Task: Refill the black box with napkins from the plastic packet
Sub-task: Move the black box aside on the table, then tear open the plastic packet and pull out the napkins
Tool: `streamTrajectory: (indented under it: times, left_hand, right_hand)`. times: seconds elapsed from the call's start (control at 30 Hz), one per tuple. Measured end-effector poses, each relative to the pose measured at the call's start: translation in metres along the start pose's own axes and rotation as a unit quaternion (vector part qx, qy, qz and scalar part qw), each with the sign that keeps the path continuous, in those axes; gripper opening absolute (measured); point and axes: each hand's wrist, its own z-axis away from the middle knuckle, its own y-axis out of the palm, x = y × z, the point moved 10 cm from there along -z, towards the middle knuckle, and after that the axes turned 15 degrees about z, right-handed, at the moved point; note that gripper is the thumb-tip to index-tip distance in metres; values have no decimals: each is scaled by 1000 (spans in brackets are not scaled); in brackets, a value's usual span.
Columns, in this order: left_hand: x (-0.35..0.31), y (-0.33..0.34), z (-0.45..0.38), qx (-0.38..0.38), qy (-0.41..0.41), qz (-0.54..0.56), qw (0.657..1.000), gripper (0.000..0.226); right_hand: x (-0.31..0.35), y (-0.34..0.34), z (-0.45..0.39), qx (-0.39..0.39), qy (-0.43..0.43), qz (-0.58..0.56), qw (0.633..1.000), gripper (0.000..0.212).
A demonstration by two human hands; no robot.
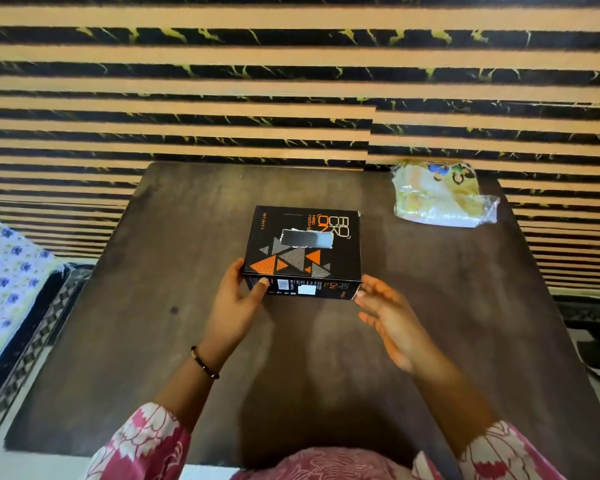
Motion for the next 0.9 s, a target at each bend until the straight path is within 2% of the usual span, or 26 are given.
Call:
streamTrajectory:
  times: [0.13, 0.2, 0.27, 0.37, 0.47, 0.57, 0.67, 0.77, 0.83, 0.9]
  left_hand:
    - [-10, 0, 2, -45, 14, -56, 997, 58]
    - [-29, 11, 0, -50, 58, -63, 995, 53]
    - [-46, 30, -1, -41, 83, -61, 994, 58]
    - [-81, 85, -3, 9, 149, -85, 985, 58]
    - [-111, 154, -3, 71, 220, -151, 961, 54]
    - [-117, 226, -10, 153, 254, -206, 933, 57]
    - [-96, 283, -31, 213, 229, -292, 904, 65]
    - [-76, 318, -56, 229, 195, -357, 884, 71]
    - [-65, 332, -73, 226, 170, -378, 881, 72]
    - [-58, 344, -87, 222, 164, -408, 870, 71]
  right_hand:
    - [5, -10, 3, 3, 2, -1, 1000, 39]
    - [8, -25, 3, -12, 4, -3, 1000, 42]
    - [9, -43, 3, -25, 6, -9, 1000, 37]
    - [11, -80, 1, -46, 5, -20, 999, 28]
    - [17, -117, -8, -65, 1, -16, 998, 26]
    - [23, -154, -26, -92, -4, 20, 996, 27]
    - [27, -187, -55, -117, -2, 76, 990, 36]
    - [28, -218, -90, -131, 10, 184, 974, 47]
    - [33, -233, -112, -139, 4, 293, 946, 54]
    - [41, -242, -131, -147, -21, 422, 894, 60]
